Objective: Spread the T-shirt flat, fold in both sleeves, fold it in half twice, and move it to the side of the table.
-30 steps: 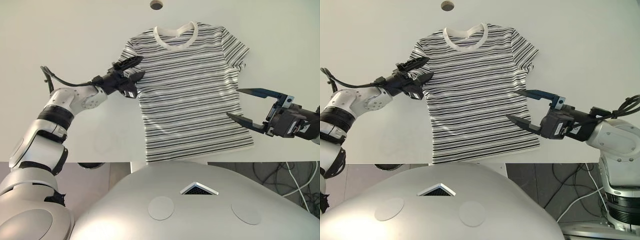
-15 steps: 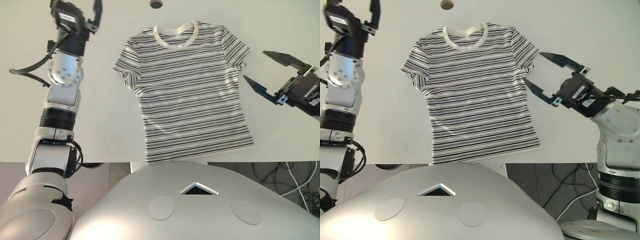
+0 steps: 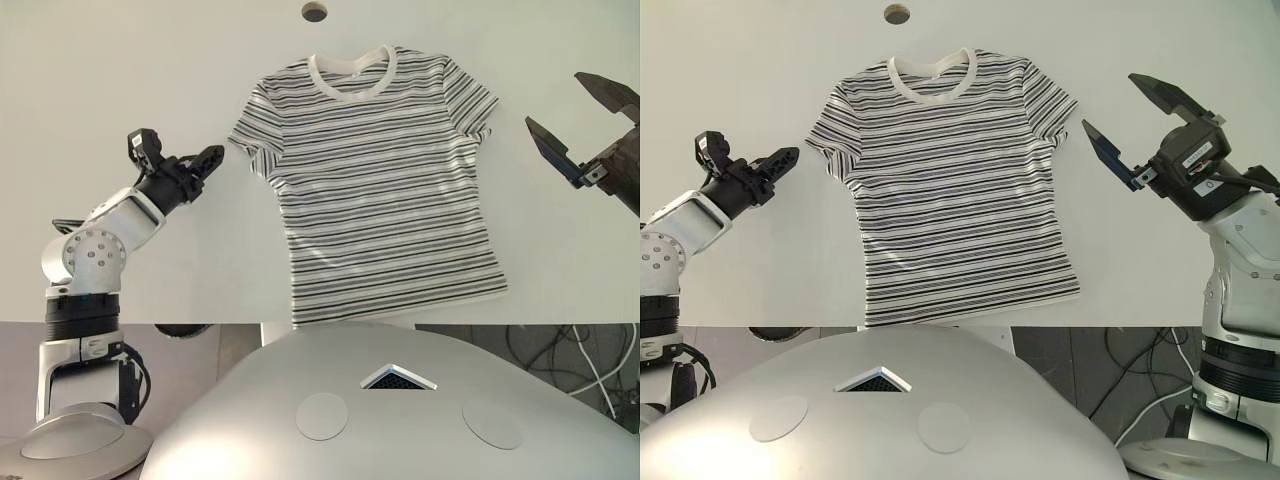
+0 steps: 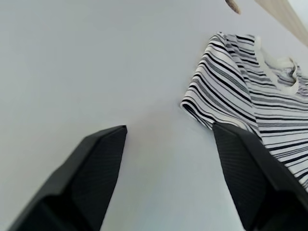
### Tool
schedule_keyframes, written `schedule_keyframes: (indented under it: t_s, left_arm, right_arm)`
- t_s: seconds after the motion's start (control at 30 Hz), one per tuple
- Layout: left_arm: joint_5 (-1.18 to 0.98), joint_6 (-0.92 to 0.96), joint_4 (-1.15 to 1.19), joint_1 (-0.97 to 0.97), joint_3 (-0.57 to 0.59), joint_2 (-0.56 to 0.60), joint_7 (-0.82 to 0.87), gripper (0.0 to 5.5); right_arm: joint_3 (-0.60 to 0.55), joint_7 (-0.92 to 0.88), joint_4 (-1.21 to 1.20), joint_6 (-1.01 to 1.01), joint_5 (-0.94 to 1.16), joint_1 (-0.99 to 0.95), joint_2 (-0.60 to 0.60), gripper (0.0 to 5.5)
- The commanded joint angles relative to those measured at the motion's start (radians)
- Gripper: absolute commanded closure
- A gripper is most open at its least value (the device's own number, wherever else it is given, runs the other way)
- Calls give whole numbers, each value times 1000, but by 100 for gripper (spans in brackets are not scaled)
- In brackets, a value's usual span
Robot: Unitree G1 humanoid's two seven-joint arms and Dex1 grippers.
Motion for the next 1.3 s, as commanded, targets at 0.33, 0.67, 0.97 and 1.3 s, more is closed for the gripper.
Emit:
schedule_keyframes:
  t_s: [0.33, 0.67, 0.97, 1.3]
  left_arm:
    - [263, 62, 98, -107, -100, -190, -18, 218]
    - [320, 76, 152, -143, -18, -251, -32, 265]
    - [341, 100, 118, -144, 12, -280, -51, 429]
    - [361, 101, 100, -148, 42, -300, -66, 547]
  right_arm:
    - [10, -2, -15, 4, -49, -7, 12, 240]
    - [23, -4, -11, -6, -68, -9, 16, 237]
    - [23, -4, -5, -14, -82, -12, 21, 237]
    - [28, -5, 3, -22, -89, -13, 27, 237]
